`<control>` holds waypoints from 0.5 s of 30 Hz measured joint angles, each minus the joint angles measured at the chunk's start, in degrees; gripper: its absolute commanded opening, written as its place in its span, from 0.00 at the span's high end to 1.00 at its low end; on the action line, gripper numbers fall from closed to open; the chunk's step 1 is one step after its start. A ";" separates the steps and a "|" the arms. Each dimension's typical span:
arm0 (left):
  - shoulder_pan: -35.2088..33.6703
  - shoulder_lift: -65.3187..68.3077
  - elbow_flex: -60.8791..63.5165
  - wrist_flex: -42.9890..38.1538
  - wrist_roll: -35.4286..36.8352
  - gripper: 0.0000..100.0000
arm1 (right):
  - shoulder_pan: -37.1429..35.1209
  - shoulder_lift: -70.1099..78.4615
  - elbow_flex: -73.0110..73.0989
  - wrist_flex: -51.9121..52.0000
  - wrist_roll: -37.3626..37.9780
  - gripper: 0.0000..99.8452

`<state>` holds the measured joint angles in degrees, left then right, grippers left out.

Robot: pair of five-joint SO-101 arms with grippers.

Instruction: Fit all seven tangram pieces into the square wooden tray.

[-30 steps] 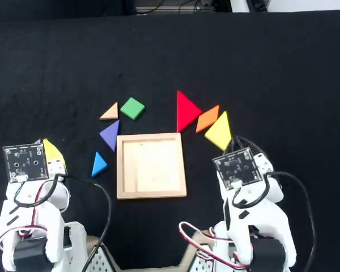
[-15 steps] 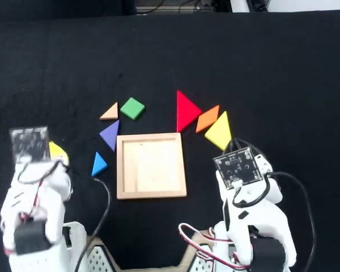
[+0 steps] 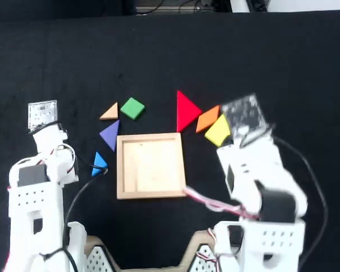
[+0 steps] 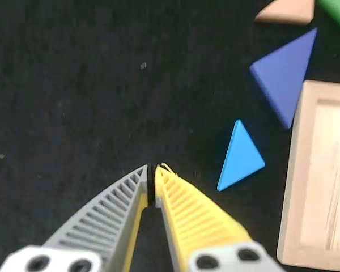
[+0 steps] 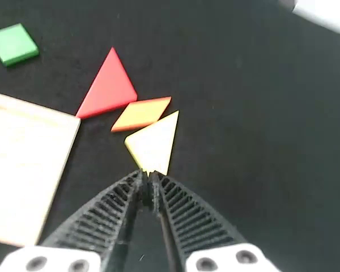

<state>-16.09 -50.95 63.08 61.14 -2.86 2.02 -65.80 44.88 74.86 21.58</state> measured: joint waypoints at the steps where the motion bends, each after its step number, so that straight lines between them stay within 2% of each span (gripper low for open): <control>1: 0.00 0.88 -0.09 -0.26 0.00 0.97 | -0.44 2.73 -2.99 1.41 -0.70 0.99; 5: 0.00 1.67 -0.09 -0.26 0.00 0.97 | -1.93 12.75 -13.71 7.65 -2.90 0.99; 8: 0.00 1.93 0.00 -3.25 0.00 0.97 | -3.16 19.60 -20.04 12.75 -3.69 0.97; 12: 0.00 1.93 5.45 -11.69 0.00 0.97 | -4.40 29.27 -26.37 17.67 -3.87 0.86; 15: 0.00 1.93 6.15 -12.75 0.00 0.97 | -4.13 35.78 -28.66 18.64 -3.87 0.80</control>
<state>-16.09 -49.01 69.23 48.40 -2.86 -2.11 -30.02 16.22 93.49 17.71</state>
